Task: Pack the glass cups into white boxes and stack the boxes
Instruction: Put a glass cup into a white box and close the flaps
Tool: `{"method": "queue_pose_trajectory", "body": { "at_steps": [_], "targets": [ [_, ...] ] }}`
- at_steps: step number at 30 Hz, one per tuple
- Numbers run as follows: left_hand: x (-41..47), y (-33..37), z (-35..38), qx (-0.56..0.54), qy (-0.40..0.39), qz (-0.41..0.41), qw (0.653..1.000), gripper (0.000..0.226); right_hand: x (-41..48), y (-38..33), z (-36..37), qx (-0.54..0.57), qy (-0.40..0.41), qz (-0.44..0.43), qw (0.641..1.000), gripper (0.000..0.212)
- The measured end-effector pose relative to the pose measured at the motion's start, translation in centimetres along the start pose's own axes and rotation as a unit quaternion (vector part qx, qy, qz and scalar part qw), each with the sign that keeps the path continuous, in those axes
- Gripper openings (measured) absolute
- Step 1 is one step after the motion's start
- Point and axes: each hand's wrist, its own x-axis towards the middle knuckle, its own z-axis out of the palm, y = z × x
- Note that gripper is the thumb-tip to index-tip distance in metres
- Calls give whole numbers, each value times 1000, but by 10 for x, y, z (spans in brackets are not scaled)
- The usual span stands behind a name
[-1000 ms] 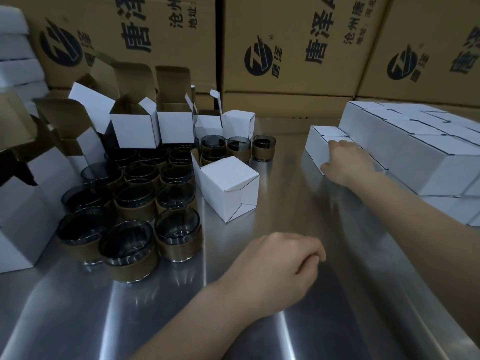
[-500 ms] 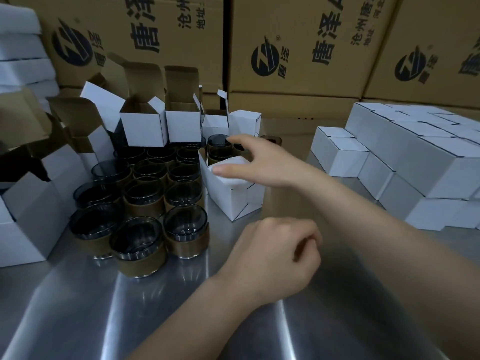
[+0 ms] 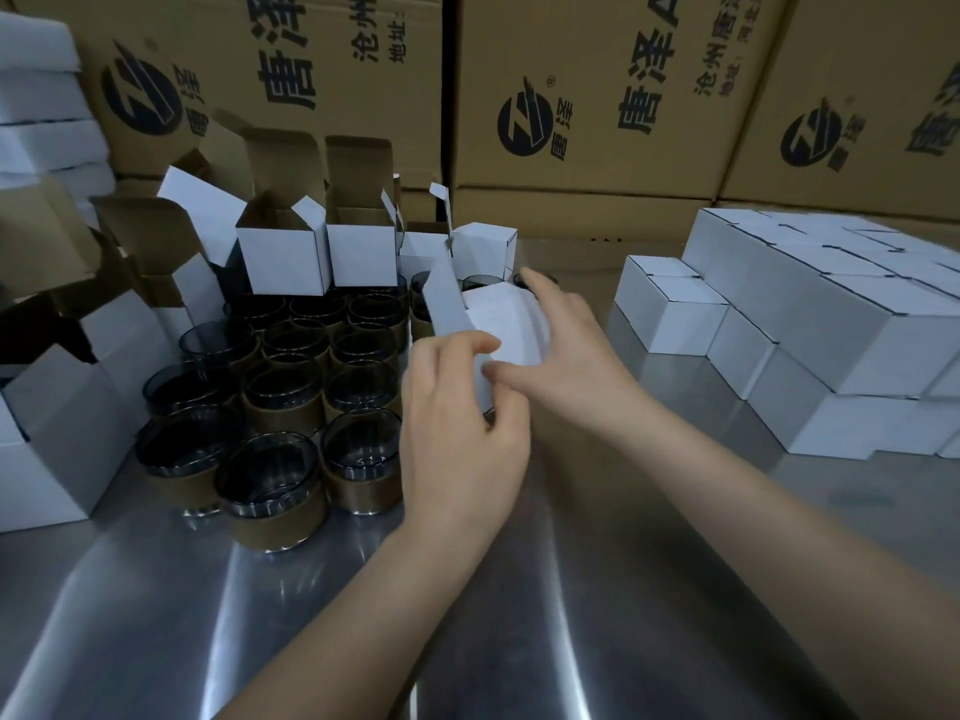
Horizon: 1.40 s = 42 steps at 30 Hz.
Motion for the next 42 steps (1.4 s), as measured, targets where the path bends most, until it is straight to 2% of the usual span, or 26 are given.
{"method": "queue_pose_trajectory", "body": {
  "at_steps": [5, 8, 11, 14, 17, 23, 27, 31, 34, 36, 40, 42],
  "targets": [
    [-1, -4, 4, 8, -78, -20, 997, 45, -25, 18, 1, 15, 50, 1, 999, 109],
    [-5, -3, 8, -1, -123, -20, 992, 53, -36, 24, 4, -2, 63, -8, 998, 108],
    [-6, -5, 10, -9, -137, -19, 990, 55, -40, 26, 3, 22, 84, 1, 996, 99],
    [-3, -8, 11, -14, -136, -30, 990, 54, -42, 25, 0, 67, 117, 11, 991, 72],
    [-1, -11, 10, -35, -147, -45, 988, 62, -42, 22, -2, 129, 155, 15, 979, 48],
    [0, -14, 11, -57, -167, -44, 983, 80, -39, 22, -12, 227, 179, 30, 957, 48],
    [0, -20, 13, -45, -169, -32, 984, 86, -42, 19, -18, 249, 177, 17, 952, 49],
    [0, -26, 14, -20, -179, -23, 983, 92, -45, 15, -20, 237, 136, -8, 962, 51],
    [1, -30, 16, -4, -176, -14, 984, 89, -48, 13, -19, 237, 110, -42, 964, 49],
    [2, -31, 18, 6, -177, -10, 984, 84, -50, 13, -20, 210, 135, -64, 966, 42],
    [3, -29, 18, 25, -186, -8, 982, 76, -49, 14, -25, 118, 245, -86, 959, 26],
    [5, -28, 15, 25, -186, 1, 982, 74, -45, 15, -28, 104, 240, -62, 963, 18]
  ]
}}
